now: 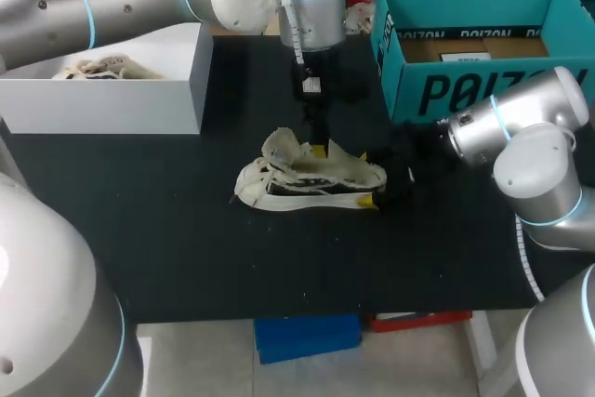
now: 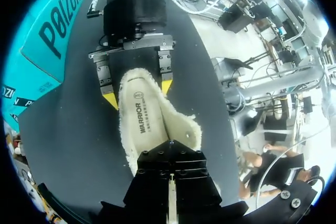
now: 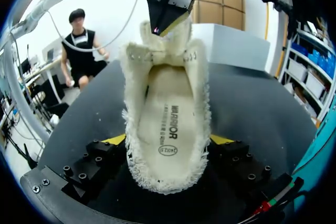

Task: Take the shoe out of the shoebox, open the shoe tongue, remove and reinsert the insole, then place the shoe into the shoebox

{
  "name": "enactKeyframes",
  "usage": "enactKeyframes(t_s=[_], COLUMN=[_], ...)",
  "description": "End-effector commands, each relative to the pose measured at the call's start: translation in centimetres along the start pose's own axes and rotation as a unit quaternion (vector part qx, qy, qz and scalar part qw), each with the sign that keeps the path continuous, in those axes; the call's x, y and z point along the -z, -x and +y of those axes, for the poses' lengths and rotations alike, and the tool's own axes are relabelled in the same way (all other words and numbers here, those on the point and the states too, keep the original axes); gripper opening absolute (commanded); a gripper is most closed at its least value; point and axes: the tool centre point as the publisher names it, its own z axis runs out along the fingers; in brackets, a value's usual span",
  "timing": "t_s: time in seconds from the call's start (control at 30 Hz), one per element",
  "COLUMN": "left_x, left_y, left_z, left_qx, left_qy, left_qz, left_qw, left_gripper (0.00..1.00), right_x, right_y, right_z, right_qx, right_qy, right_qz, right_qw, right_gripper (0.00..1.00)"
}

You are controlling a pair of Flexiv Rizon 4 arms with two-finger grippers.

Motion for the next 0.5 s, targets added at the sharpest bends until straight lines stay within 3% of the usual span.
enactKeyframes(t_s=[0.03,0.23,0.5], left_x=[-1.4,-2.7,-5.1], left_y=[0.8,1.1,1.2], left_z=[0.2,0.5,0.6], left_qx=[0.011,0.016,0.019], left_qy=[-0.011,-0.009,-0.016], left_qz=[-0.001,-0.03,-0.03], left_qw=[1.0,0.999,0.999], left_gripper=[0.0,0.0,0.0], right_x=[-0.1,-0.1,-0.1], right_y=[0.1,0.1,0.1], right_z=[-0.1,-0.1,-0.1], right_qx=[-0.001,-0.001,-0.001], right_qy=[-0.001,-0.001,-0.001], right_qz=[0.0,0.0,0.0], right_qw=[1.0,1.0,1.0], right_gripper=[0.0,0.0,0.0])
